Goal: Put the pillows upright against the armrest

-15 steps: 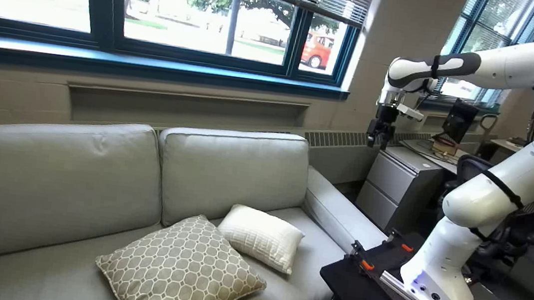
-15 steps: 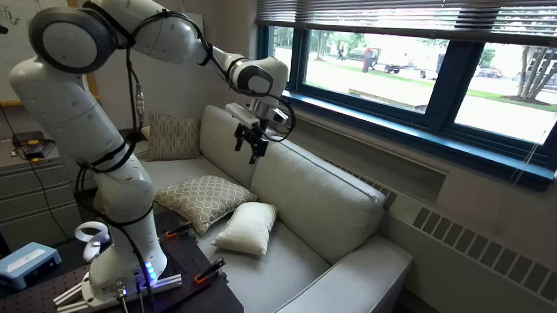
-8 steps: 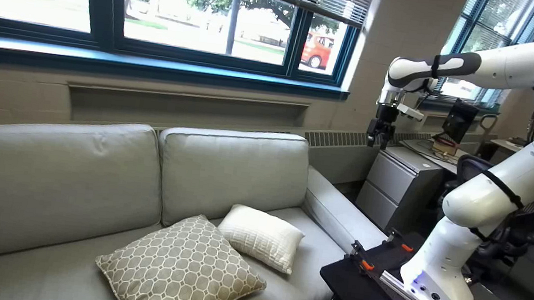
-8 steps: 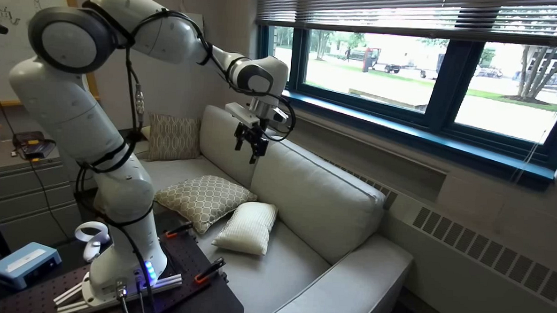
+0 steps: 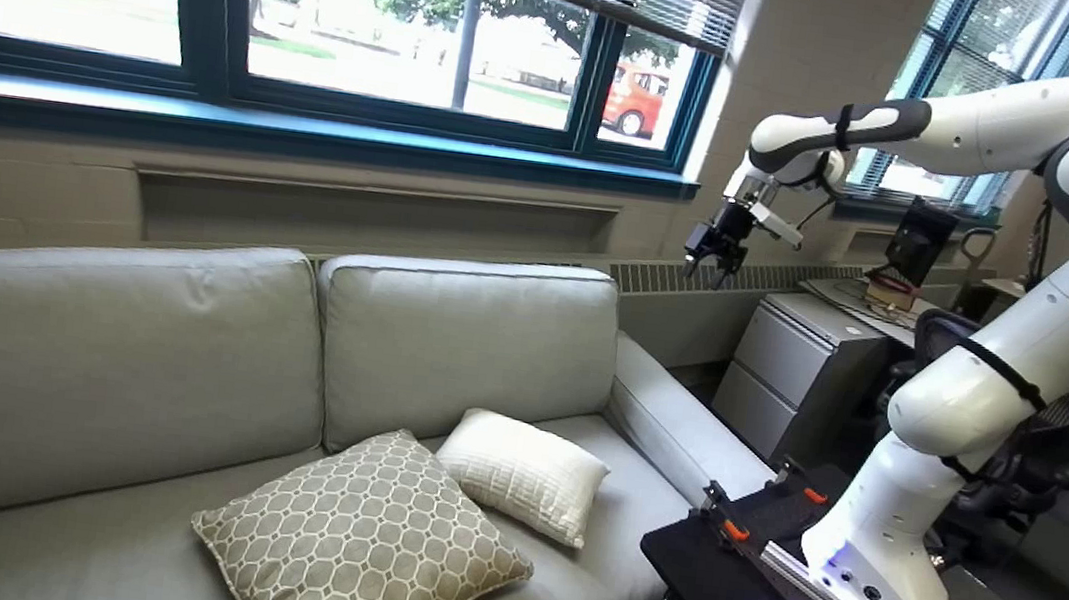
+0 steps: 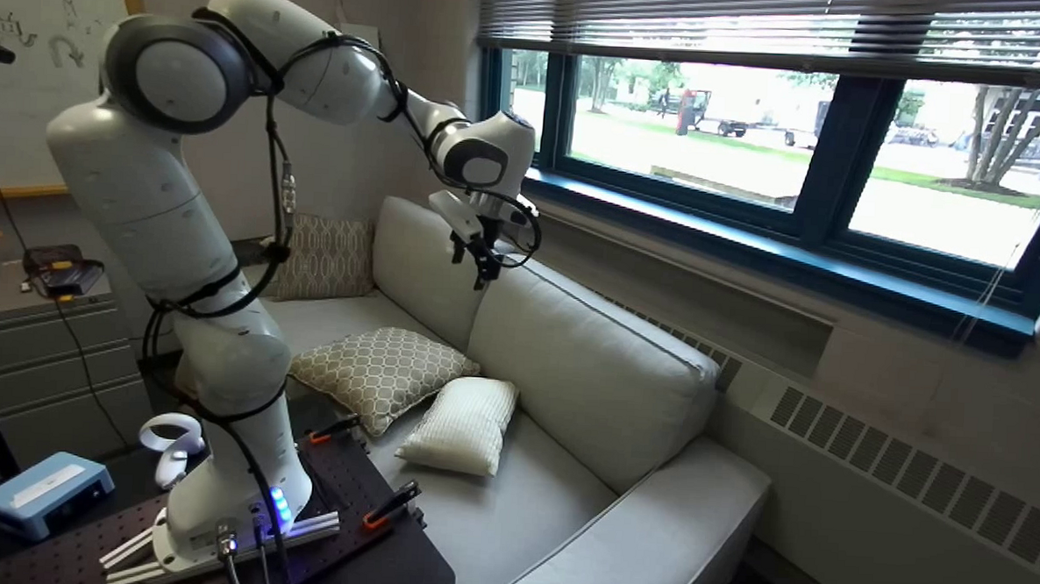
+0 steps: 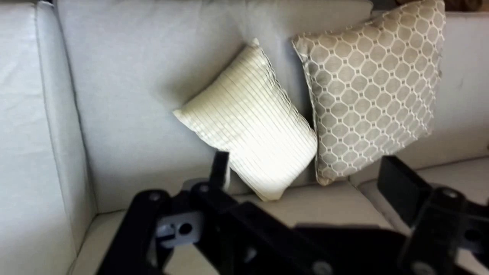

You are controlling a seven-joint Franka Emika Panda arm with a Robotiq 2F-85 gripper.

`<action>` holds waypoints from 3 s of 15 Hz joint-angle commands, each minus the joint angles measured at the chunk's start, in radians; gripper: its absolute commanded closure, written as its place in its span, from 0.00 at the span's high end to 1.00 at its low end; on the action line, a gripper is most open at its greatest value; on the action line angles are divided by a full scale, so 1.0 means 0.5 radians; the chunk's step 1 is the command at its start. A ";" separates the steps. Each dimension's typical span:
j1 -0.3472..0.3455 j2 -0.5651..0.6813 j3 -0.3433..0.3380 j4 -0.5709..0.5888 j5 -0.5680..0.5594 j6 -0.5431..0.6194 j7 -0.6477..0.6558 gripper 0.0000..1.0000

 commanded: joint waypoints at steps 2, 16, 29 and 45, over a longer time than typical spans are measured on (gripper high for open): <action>0.081 0.525 0.161 0.280 0.278 0.488 0.368 1.00; 0.138 1.915 0.131 1.009 0.312 1.170 1.477 1.00; -0.543 2.685 0.302 1.741 0.485 0.055 0.712 1.00; -0.404 3.222 0.152 2.414 0.375 0.476 0.750 1.00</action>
